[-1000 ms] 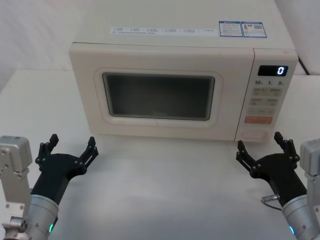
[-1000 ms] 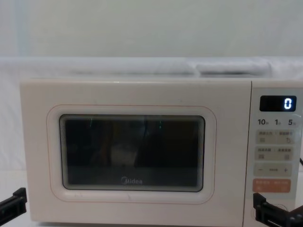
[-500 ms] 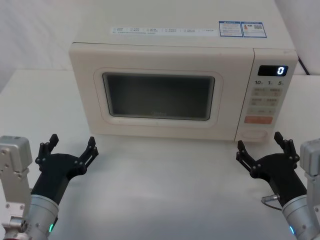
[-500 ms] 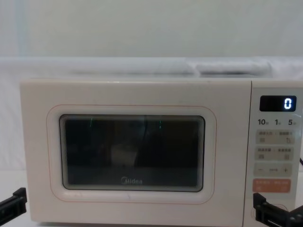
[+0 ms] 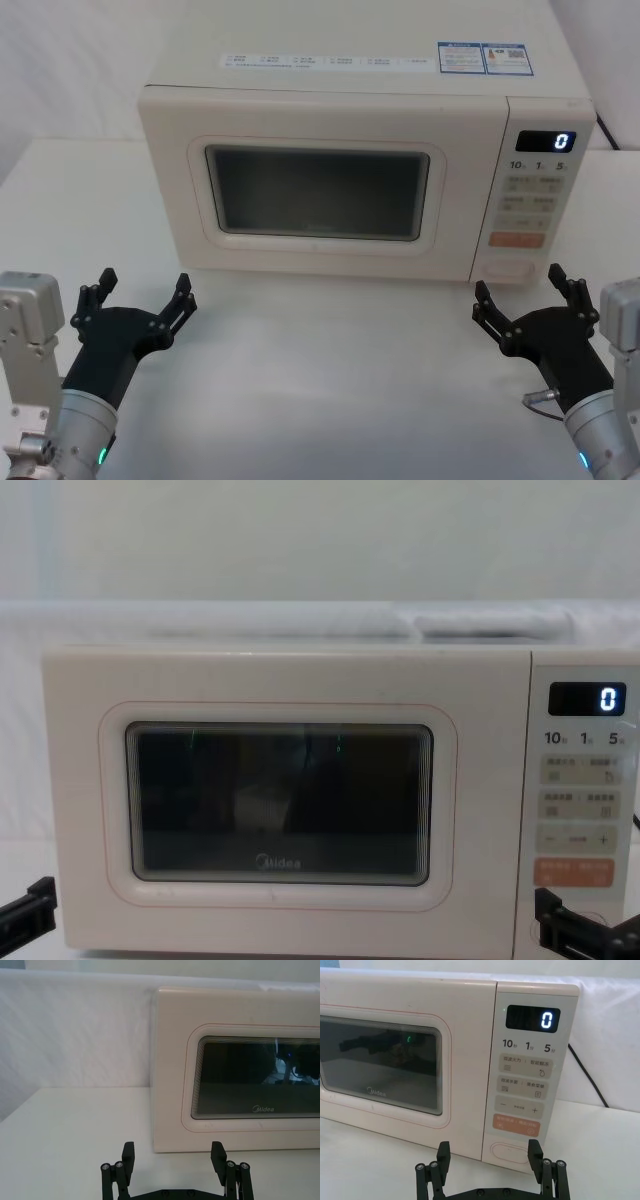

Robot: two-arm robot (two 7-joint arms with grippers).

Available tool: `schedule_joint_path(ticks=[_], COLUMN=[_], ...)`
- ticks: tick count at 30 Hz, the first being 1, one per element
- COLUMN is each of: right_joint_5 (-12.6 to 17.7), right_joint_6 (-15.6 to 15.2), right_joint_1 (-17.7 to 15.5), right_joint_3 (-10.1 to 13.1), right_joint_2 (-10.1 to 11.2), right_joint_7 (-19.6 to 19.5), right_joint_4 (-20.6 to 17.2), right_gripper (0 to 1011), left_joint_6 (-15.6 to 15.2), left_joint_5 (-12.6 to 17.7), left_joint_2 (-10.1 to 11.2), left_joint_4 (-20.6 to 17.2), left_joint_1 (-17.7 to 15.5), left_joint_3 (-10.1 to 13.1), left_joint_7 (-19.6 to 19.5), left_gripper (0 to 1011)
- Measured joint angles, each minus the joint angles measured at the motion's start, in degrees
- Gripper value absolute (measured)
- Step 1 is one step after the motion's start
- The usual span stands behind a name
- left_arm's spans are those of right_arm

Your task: Press the button to open the microwave door with one hand; close the microwave door with the other hand.

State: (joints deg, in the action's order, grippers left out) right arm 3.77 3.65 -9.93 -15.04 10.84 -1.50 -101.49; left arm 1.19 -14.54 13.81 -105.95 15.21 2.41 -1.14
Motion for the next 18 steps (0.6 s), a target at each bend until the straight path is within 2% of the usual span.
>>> schedule_joint_path(ticks=[5, 11, 18], right_joint_5=[0.0, 0.0, 0.0], right_joint_6=[0.0, 0.0, 0.0], right_joint_1=[0.0, 0.0, 0.0], right_joint_3=[0.0, 0.0, 0.0], right_joint_2=[0.0, 0.0, 0.0], right_joint_7=[0.0, 0.0, 0.0], right_joint_4=[0.0, 0.0, 0.0], right_gripper=[994, 861, 650], left_joint_6=[0.0, 0.0, 0.0], left_joint_5=[0.0, 0.0, 0.0], left_joint_2=[0.0, 0.0, 0.0], left_joint_4=[0.0, 0.0, 0.0], left_joint_1=[0.0, 0.0, 0.0], left_joint_3=[0.0, 0.0, 0.0], left_joint_7=[0.0, 0.0, 0.0], left_gripper=[1001, 1001, 1001])
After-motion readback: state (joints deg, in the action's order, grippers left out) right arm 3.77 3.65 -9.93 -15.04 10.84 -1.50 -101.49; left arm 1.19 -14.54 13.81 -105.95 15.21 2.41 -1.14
